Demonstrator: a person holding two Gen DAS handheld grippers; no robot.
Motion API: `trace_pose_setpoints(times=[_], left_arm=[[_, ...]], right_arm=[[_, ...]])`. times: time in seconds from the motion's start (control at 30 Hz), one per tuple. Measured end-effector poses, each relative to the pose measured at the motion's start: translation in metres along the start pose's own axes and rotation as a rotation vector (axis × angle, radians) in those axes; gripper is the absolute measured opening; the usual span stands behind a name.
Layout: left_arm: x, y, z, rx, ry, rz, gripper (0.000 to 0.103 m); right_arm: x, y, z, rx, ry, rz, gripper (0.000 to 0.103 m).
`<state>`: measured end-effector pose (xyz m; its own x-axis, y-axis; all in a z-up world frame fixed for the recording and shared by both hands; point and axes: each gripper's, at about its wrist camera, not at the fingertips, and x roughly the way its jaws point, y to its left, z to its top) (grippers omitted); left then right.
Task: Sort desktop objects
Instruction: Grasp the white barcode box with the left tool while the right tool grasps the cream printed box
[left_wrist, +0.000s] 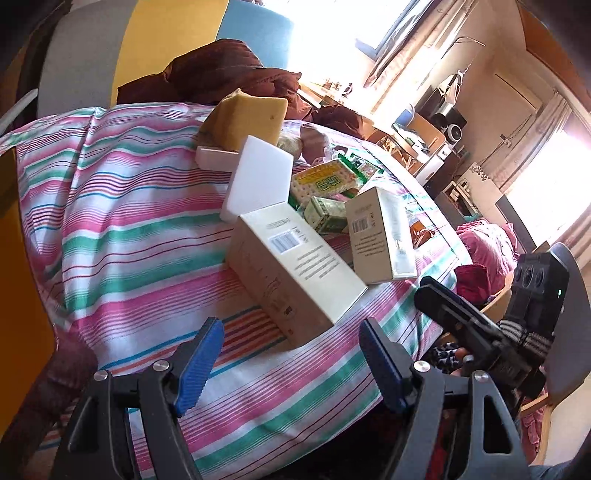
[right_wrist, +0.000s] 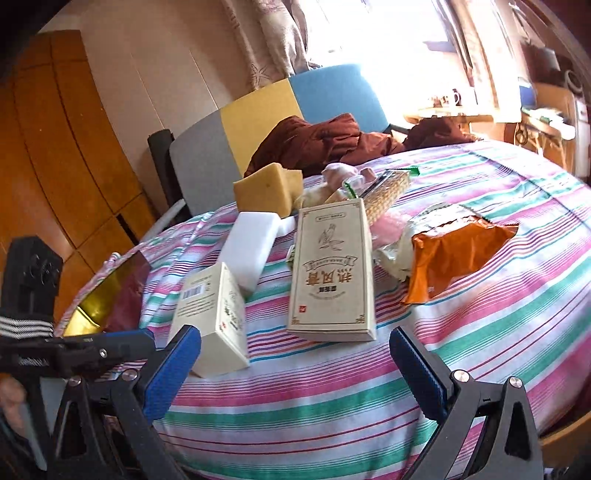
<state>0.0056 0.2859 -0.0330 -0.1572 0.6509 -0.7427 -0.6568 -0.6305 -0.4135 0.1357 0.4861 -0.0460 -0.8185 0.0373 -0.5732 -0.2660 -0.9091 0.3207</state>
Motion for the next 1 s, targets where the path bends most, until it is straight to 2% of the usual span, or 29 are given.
trace_pose_setpoints(times=[0.2, 0.3, 0.53, 0.73, 1.0], left_arm=[[0.022, -0.009, 0.024, -0.048, 0.052, 0.040, 0.077], [0.028, -0.012, 0.033, -0.068, 0.063, 0.066, 0.077], [0.039, -0.025, 0.046, -0.042, 0.067, 0.160, 0.077], [0.053, -0.022, 0.051, -0.033, 0.075, 0.214, 0.076], [0.055, -0.019, 0.044, -0.005, 0.050, 0.228, 0.075]], right_arm=[[0.002, -0.003, 0.007, -0.034, -0.053, -0.103, 0.103], [0.008, -0.002, 0.011, -0.038, -0.062, -0.125, 0.103], [0.021, 0.004, 0.016, -0.080, -0.068, -0.165, 0.103], [0.032, 0.006, 0.022, -0.088, -0.077, -0.198, 0.102], [0.043, 0.001, 0.026, -0.076, -0.074, -0.243, 0.101]])
